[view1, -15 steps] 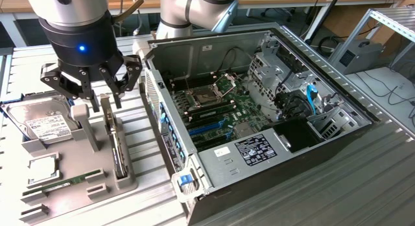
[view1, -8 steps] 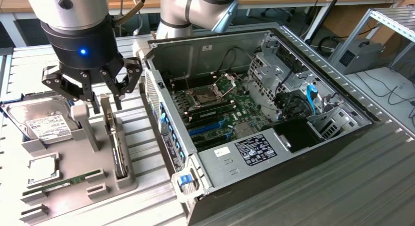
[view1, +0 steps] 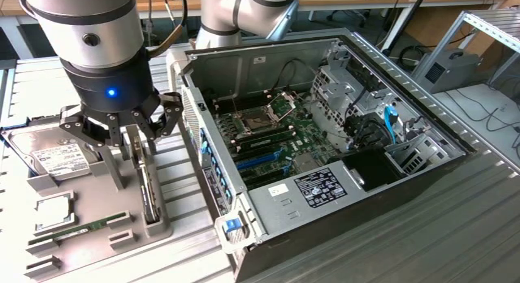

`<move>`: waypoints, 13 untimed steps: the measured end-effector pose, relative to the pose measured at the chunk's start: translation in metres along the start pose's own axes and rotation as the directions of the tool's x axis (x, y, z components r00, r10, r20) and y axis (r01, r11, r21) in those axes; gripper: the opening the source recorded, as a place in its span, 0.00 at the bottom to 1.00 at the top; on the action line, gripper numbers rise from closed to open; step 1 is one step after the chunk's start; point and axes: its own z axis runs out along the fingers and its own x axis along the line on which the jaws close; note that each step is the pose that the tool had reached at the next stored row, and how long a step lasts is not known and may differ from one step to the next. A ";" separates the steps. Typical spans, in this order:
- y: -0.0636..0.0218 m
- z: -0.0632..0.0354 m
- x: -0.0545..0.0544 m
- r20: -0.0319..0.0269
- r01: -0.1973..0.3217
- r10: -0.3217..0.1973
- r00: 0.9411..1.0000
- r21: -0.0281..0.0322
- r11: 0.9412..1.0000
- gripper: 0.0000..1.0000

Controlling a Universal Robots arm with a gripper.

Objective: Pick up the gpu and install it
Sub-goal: 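Pick up the gpu and move the gpu toward the slot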

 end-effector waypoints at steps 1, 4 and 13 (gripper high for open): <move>0.0000 0.0000 0.000 0.000 0.000 0.000 1.000 0.000 1.000 0.42; 0.0000 0.0000 0.000 0.000 0.000 0.000 1.000 0.000 1.000 0.42; -0.0001 0.0018 0.000 0.000 0.000 0.000 1.000 0.000 1.000 0.42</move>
